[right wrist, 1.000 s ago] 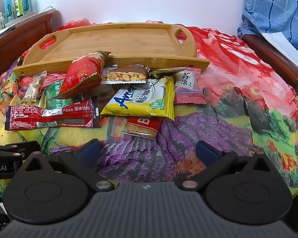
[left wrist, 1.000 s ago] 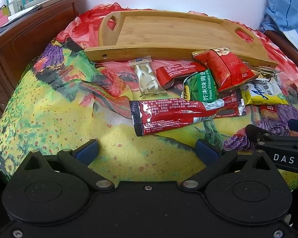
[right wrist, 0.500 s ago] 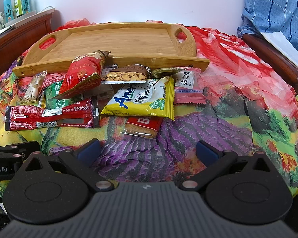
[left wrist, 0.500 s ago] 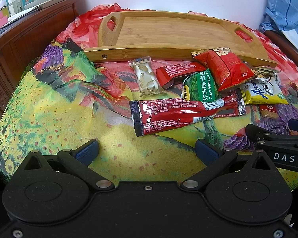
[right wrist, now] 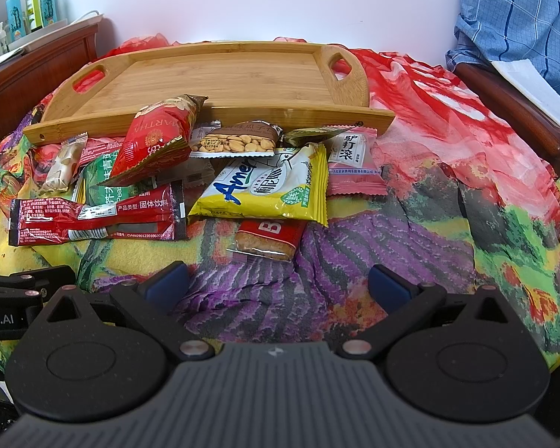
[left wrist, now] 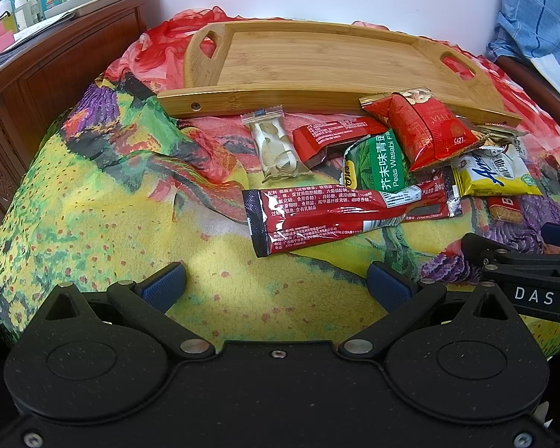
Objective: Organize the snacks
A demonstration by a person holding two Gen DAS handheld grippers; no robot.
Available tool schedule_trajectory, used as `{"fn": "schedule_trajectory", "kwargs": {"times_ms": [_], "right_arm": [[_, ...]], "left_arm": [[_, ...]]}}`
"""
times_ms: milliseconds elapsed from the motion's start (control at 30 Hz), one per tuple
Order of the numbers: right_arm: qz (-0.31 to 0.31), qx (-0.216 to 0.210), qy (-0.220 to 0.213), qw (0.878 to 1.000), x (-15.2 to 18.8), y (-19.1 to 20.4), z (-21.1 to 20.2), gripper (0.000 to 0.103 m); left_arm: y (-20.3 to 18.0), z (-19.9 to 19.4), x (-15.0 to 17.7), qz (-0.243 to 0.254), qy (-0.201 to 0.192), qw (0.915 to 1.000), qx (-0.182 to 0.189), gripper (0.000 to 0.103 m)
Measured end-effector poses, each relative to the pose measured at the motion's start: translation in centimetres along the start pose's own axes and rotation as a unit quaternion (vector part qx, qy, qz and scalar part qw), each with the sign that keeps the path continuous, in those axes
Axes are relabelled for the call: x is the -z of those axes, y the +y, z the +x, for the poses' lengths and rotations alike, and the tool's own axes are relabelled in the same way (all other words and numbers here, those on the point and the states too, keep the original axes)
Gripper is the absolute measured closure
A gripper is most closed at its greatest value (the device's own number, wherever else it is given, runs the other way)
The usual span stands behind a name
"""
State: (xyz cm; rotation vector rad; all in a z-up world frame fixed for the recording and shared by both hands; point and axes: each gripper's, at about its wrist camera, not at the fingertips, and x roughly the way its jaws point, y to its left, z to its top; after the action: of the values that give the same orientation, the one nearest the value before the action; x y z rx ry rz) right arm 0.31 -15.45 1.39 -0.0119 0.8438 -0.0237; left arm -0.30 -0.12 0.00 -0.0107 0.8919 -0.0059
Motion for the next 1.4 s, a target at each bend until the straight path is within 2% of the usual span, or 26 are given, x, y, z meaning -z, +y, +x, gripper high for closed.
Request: {"fn": "schedule_trajectory", "kwargs": {"times_ms": [1400], "right_arm": [[-0.021, -0.011, 0.016, 1.0, -0.8, 0.0, 0.5, 0.0]], "left_arm": [[0.1, 0.8, -1.0, -0.002, 0.019, 0.9998, -0.005, 0.0]]}}
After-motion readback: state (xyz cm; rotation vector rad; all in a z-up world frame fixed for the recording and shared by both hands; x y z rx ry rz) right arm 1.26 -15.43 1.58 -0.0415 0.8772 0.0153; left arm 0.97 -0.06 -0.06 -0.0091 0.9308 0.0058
